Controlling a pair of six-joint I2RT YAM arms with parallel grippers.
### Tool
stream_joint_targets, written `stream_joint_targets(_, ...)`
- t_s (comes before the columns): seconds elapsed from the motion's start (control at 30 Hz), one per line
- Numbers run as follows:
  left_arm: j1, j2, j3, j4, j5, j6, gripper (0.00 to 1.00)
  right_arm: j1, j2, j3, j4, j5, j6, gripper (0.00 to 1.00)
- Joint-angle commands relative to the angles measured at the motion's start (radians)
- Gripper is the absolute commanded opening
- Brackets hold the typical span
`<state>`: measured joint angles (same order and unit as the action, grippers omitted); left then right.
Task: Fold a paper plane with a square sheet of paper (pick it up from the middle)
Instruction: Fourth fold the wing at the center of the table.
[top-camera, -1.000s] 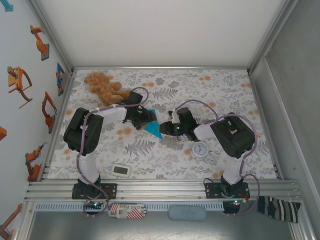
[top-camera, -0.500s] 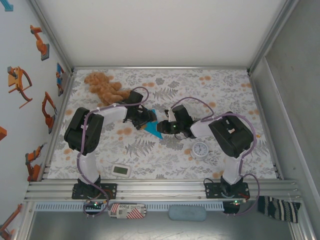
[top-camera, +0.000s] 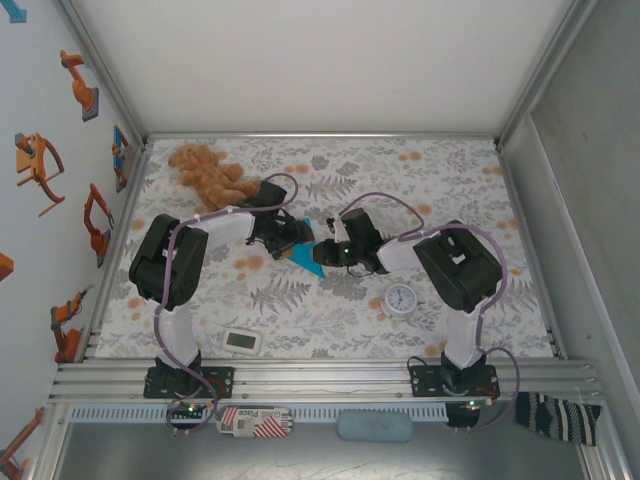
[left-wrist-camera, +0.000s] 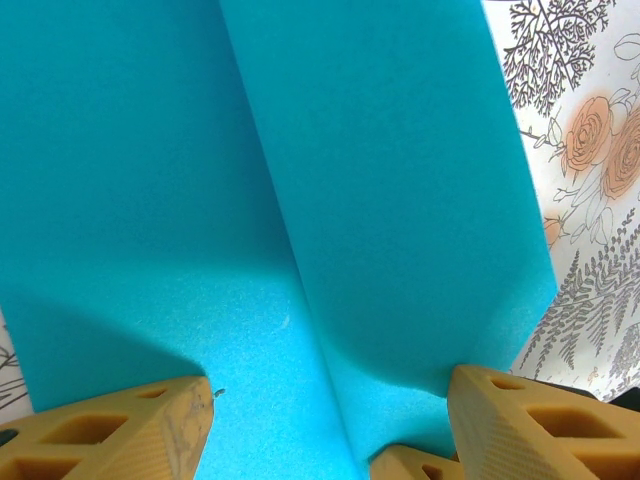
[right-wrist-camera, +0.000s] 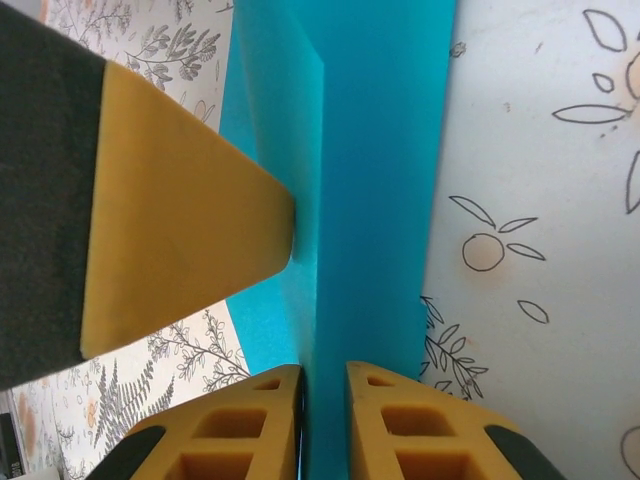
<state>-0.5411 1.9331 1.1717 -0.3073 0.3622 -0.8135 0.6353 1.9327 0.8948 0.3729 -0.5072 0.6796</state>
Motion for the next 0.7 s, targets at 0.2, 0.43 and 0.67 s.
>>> stream_joint_targets(0.2, -0.008, 0.136, -0.074, -0.144, -0.109, 0.029, 0.67, 0.009, 0.038, 0.019, -0.003, -0.022, -0.022, 0.07)
stream_joint_targets(0.43, -0.006, 0.095, -0.047, -0.159, -0.109, 0.052, 0.67, 0.008, 0.039, 0.012, 0.002, -0.055, -0.019, 0.03)
stream_joint_targets(0.67, 0.005, -0.039, -0.006, -0.114, -0.05, 0.083, 0.7, -0.004, 0.037, 0.0, 0.054, -0.106, 0.034, 0.0)
